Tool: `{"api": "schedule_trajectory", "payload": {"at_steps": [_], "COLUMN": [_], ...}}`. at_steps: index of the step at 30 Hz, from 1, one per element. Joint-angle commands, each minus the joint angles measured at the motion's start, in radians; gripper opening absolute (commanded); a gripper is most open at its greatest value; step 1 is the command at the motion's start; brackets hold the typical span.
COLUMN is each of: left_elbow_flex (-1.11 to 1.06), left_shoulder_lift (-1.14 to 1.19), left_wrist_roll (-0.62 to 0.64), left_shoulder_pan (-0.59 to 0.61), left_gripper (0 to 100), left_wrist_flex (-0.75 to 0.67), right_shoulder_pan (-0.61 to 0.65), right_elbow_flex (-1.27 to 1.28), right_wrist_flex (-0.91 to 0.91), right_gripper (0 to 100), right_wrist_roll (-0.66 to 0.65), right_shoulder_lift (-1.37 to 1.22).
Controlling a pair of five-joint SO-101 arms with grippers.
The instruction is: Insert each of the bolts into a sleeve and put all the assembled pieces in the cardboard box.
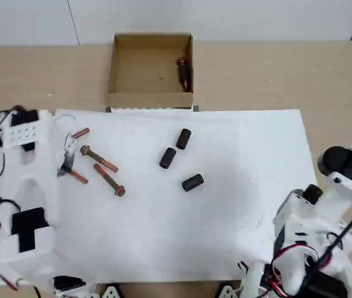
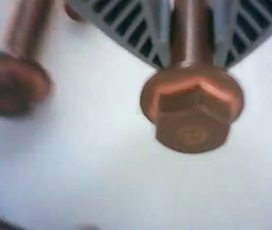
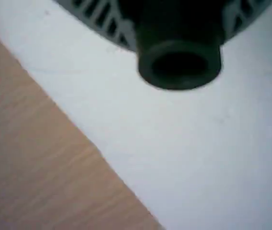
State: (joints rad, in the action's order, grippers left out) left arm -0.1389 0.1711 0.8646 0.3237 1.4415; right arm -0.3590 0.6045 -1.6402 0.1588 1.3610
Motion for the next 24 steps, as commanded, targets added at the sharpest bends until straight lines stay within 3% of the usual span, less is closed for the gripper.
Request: {"api": "schedule_trajectory", "payload": {"at_steps": [1,14,19,24], "left_elbow_flex": [0.165,0.618,0.74,0.878], "left_shoulder_lift": [-0.006,-0.006,-0.006,-0.008], "left_wrist_roll": [0.003,0.003,-0.023,-0.075], "left_shoulder_pan": [-0.051,-0.221,-0.298,-0.365], "left_gripper": [0,0,0,0], "left_wrist_flex": [0.095,0.307,0.311,0.311], "right_shoulder_pan": [0.001,0.002,0.004,0.104], "right_elbow_flex": [-0.041,-0.054,-0.055,-0.055], "right_wrist_flex": [0.033,0.061,0.062,0.065], "right_gripper": [0.4,0.4,0.4,0.3], "right_wrist_roll": [0.012,-0.054,-0.087,-0.086], "right_shoulder_lift": [-0.004,-0.005,-0.005,-0.004]}}
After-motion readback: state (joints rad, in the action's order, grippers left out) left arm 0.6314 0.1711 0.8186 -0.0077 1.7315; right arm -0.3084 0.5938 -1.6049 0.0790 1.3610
